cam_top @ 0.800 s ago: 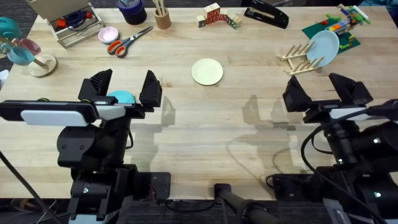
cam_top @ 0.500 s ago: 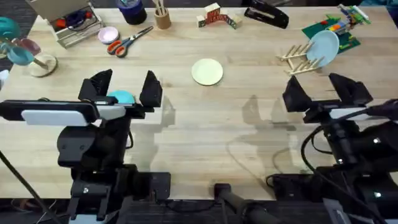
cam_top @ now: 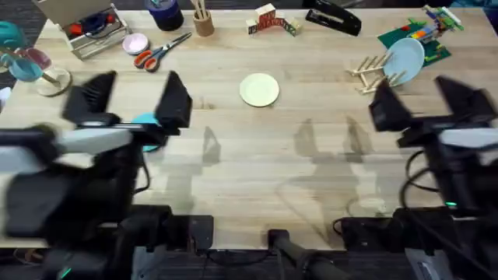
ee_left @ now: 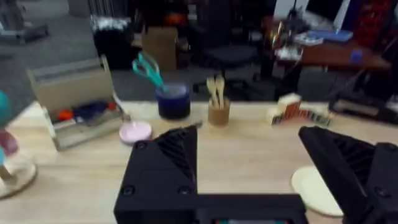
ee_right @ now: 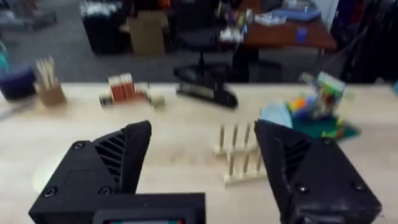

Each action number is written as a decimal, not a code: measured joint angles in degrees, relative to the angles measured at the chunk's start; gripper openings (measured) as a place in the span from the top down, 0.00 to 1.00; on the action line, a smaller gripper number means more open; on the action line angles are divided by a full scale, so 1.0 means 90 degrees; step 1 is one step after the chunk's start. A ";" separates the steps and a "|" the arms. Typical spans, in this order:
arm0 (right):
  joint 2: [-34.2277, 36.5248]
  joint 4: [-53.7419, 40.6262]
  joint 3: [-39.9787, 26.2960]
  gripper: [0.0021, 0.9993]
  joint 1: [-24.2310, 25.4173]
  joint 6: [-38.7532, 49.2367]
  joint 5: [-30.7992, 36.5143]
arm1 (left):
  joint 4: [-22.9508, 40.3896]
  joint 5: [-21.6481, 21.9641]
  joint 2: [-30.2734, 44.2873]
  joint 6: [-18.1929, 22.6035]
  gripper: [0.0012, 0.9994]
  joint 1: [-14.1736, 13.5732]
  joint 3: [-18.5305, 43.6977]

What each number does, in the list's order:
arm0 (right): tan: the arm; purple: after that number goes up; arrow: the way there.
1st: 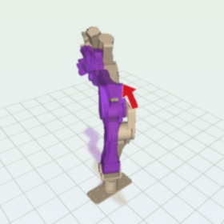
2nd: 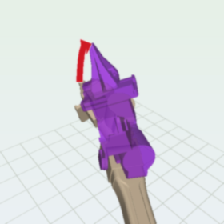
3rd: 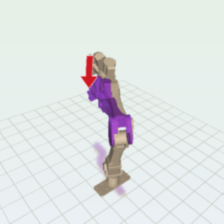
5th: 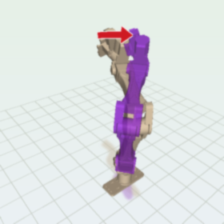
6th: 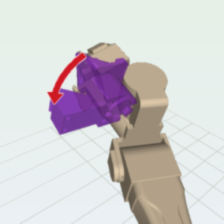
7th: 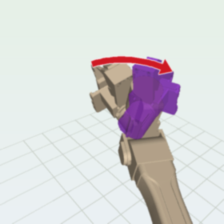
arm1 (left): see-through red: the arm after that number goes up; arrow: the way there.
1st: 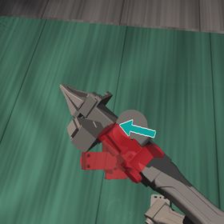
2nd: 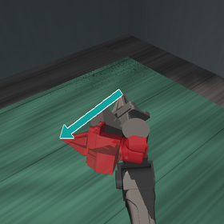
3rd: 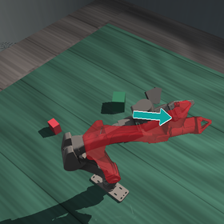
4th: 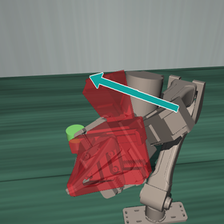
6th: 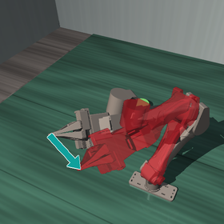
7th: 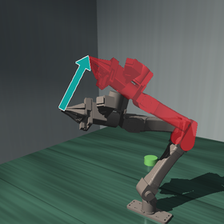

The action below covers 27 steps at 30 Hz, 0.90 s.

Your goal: Pick up the plates from the table one by one and place each into a slot on the dish rack.

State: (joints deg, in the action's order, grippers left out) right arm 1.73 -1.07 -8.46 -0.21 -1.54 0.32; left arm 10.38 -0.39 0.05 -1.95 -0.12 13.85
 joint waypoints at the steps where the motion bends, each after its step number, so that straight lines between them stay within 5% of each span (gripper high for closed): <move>1: 0.0072 0.0001 -0.0199 0.00 0.0000 -0.0002 0.0000 | 0.0204 0.0008 0.0002 -0.0008 0.01 0.0000 0.0267; 7: 0.1144 -0.0570 -0.1765 0.00 0.0000 -0.0019 0.0000 | 0.1746 0.0172 0.0507 -0.0035 0.01 0.0000 0.1924; 18: 0.4185 -0.3854 -0.4950 0.00 0.0000 -0.0019 -0.0019 | 0.4502 0.0244 0.3031 -0.0169 0.01 0.0000 0.4640; 27: 0.6116 -0.5526 -0.6636 0.00 0.0000 -0.0019 -0.0019 | 0.5850 0.0164 0.5229 -0.0198 0.01 0.0000 0.5817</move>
State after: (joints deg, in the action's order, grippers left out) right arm 56.77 -50.81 -68.19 -0.21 -1.72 0.14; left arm 63.03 1.08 47.12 -3.73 -0.12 66.20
